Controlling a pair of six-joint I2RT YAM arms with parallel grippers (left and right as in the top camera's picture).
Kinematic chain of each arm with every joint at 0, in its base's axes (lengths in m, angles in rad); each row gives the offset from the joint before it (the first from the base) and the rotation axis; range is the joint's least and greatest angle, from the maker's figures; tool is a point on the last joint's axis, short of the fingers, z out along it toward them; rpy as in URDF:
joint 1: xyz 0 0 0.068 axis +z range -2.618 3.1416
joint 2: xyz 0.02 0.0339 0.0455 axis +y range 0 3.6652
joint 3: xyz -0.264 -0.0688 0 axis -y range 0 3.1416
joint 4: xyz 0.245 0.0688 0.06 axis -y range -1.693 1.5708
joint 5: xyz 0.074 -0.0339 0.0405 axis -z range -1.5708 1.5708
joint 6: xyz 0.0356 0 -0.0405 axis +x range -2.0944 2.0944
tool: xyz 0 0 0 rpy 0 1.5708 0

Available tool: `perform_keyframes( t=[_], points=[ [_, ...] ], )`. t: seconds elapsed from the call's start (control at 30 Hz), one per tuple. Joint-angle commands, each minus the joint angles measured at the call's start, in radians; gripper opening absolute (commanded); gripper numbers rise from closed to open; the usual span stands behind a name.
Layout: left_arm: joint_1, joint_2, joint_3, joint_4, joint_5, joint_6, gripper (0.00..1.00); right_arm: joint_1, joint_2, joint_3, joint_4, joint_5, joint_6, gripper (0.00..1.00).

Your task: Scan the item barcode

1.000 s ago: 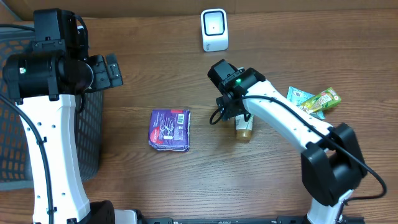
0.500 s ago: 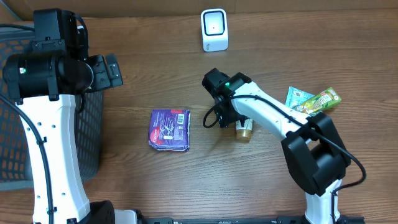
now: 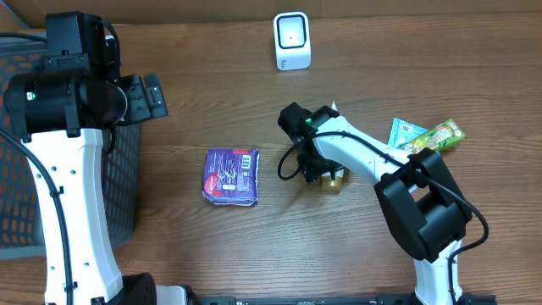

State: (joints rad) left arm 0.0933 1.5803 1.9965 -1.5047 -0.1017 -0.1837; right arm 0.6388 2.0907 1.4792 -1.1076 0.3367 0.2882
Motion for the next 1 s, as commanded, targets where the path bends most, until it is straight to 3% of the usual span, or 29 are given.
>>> perform_keyframes(
  t=[0.0,0.27,0.33,0.6,0.87,0.97],
  points=[
    [-0.002,-0.004,0.021,-0.002,0.005,-0.003,1.0,-0.014,0.003,-0.013,0.007,0.002,-0.005,0.8],
    [-0.002,-0.004,0.021,-0.002,0.005,-0.003,1.0,-0.013,0.002,-0.01,-0.002,-0.011,-0.005,0.33],
    [-0.002,-0.004,0.021,-0.002,0.005,-0.003,1.0,-0.013,0.002,0.0,-0.006,-0.057,-0.005,0.25],
    [-0.002,-0.004,0.021,-0.002,0.005,-0.003,1.0,-0.026,-0.003,0.082,-0.01,-0.399,-0.103,0.2],
    [-0.002,-0.004,0.021,-0.002,0.005,-0.003,1.0,-0.115,-0.039,0.093,0.042,-0.99,-0.316,0.19],
    [-0.002,-0.004,0.021,-0.002,0.005,-0.003,0.99,-0.163,-0.033,0.058,0.121,-1.052,-0.314,0.19]
  ],
)
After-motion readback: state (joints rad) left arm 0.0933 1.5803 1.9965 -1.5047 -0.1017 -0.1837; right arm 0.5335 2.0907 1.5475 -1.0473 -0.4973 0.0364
